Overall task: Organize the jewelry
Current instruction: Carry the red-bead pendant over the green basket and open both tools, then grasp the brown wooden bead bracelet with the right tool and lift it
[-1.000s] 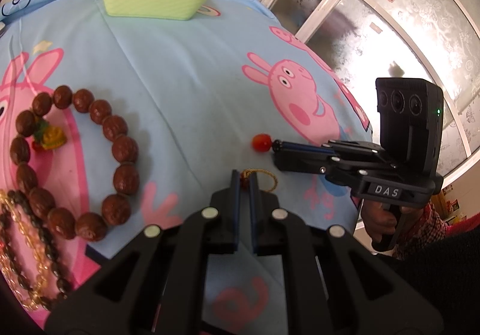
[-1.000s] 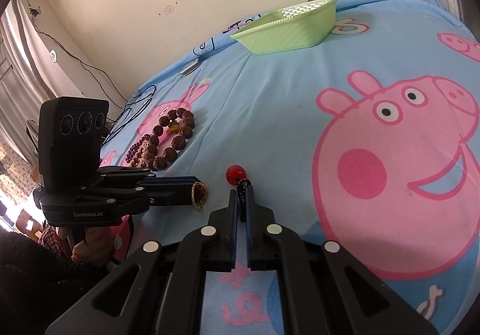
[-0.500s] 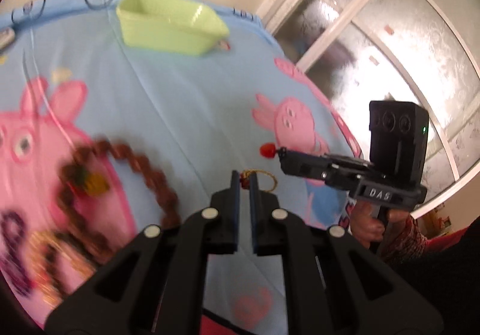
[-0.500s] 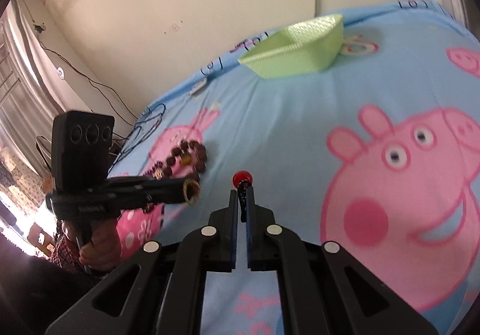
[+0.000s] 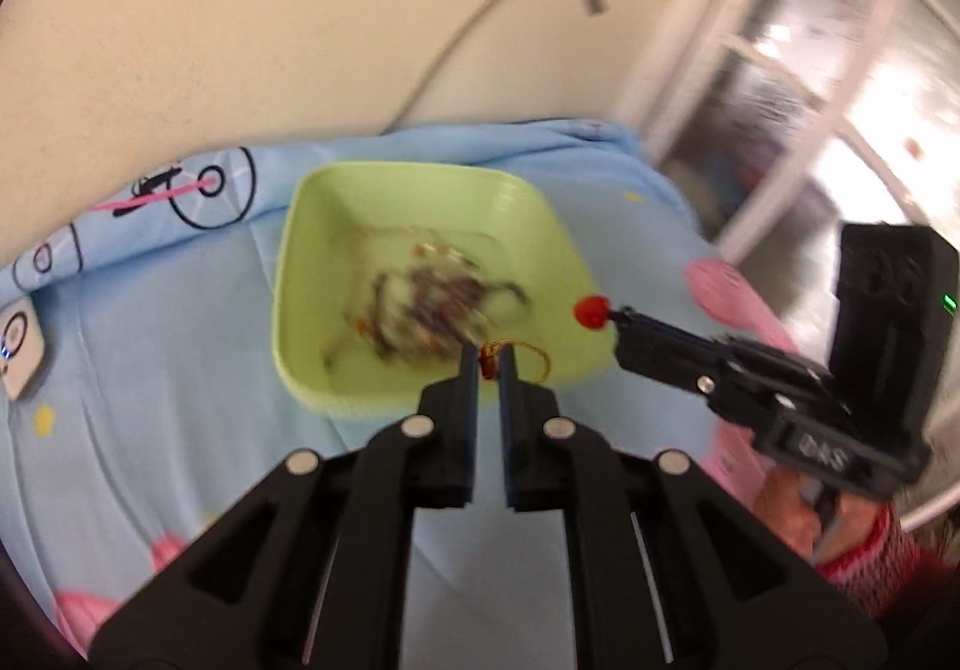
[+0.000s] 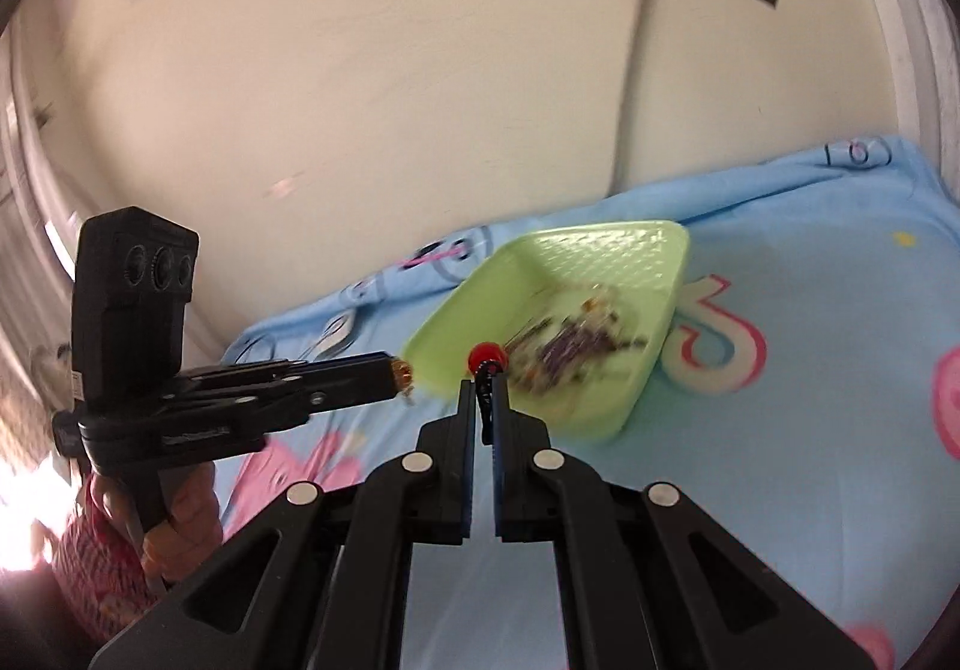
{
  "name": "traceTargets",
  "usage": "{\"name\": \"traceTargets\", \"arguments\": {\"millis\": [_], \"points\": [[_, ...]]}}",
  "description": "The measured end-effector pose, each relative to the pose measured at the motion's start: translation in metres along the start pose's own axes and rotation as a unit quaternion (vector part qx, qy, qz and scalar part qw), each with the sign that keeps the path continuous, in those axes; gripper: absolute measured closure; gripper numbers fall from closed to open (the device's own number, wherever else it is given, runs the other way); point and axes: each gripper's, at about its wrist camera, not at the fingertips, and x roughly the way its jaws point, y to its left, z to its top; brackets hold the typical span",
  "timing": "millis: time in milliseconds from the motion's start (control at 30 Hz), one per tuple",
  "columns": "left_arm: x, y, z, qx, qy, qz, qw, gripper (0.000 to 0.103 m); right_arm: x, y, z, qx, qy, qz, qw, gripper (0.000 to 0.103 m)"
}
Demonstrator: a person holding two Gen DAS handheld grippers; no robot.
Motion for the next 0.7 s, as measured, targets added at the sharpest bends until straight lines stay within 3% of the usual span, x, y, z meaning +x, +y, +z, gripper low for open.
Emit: {"name": "traceTargets", "arguments": {"millis": [33, 67, 100, 233, 400, 533, 700], "points": [[0.010, 0.003, 0.003, -0.009, 0.008, 0.010, 0.9999, 0.078, 0.009, -0.003, 0.005, 0.000, 0.003, -0.006, 1.000, 0.103], [0.022, 0.010, 0.009, -0.026, 0.019, 0.027, 0.9991, 0.044, 0.017, -0.006, 0.008, -0.001, 0.007, -0.015, 1.000, 0.103], [0.027, 0.014, 0.010, -0.039, 0.019, 0.037, 0.9984, 0.034, 0.024, -0.009, 0.011, 0.000, 0.014, -0.027, 1.000, 0.103], [0.017, 0.018, 0.005, -0.051, 0.013, 0.027, 0.9982, 0.034, 0.013, -0.011, 0.004, 0.022, 0.006, -0.016, 1.000, 0.096], [-0.053, 0.028, -0.032, -0.045, -0.038, 0.022, 0.9980, 0.034, -0.016, 0.017, -0.024, 0.008, -0.006, 0.011, 1.000, 0.096], [-0.113, 0.051, -0.086, -0.062, -0.059, 0.032, 0.9958, 0.034, -0.015, 0.038, -0.065, 0.011, 0.051, 0.053, 0.997, 0.096], [-0.163, 0.088, -0.161, -0.116, -0.059, 0.066, 0.9893, 0.034, -0.001, 0.074, -0.110, -0.019, 0.115, 0.073, 0.991, 0.096]]}}
